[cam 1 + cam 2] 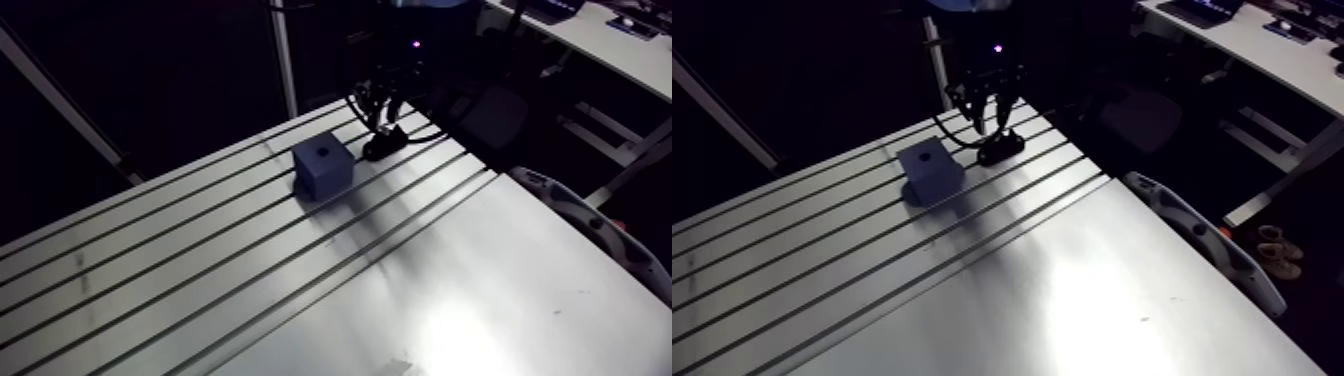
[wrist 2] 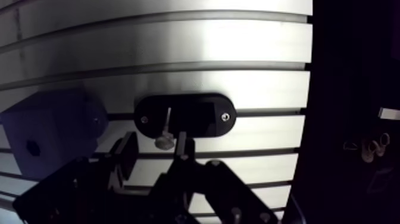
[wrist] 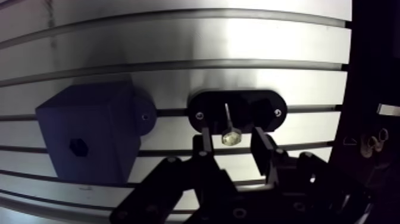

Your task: Pick up the M10 bolt and insert it into the hex recess until seated.

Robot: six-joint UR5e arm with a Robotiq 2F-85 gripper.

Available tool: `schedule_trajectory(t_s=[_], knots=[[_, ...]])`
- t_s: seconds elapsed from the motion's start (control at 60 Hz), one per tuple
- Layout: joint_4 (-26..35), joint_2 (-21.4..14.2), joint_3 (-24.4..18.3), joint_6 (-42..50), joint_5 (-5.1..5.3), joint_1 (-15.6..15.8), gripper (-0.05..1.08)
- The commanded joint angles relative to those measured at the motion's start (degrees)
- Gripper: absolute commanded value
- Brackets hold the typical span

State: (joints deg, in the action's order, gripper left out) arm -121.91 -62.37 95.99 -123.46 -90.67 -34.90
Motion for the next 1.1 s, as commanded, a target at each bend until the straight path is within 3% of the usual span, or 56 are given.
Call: schedule_trajectory(t_s=[0.017,1.1], knots=[[-0.05,0.11,0.04,-0.08,-0.08,0.01,0.53],[-0.14,0.46,0.47,-0.16,-0.34,-0.08,0.54]])
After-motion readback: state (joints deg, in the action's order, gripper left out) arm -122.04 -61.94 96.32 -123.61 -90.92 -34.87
